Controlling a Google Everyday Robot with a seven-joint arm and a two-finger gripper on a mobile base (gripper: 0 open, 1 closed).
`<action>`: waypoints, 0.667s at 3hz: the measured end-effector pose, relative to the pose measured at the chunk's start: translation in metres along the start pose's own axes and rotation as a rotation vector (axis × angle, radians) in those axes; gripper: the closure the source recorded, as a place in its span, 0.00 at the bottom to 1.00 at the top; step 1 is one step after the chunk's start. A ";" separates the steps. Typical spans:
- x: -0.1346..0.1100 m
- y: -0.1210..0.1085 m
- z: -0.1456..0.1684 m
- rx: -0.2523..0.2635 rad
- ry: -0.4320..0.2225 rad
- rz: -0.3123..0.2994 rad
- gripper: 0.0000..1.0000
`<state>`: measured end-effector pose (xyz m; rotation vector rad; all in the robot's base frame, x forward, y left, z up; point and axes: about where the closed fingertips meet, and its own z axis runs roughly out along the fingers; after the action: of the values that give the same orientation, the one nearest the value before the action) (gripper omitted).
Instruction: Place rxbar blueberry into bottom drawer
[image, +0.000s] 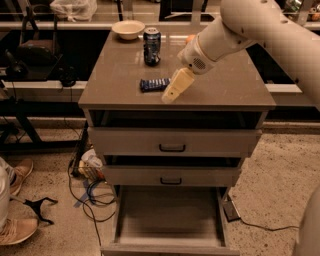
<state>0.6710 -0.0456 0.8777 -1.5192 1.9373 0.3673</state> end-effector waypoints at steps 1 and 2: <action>-0.007 -0.013 0.029 0.003 -0.014 0.038 0.00; -0.008 -0.024 0.051 0.004 -0.028 0.084 0.00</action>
Offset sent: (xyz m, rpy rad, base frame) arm 0.0621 0.0365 -0.0418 0.0862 0.0563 -0.1097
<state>0.7108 -0.0169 0.8482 -1.4255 1.9832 0.4185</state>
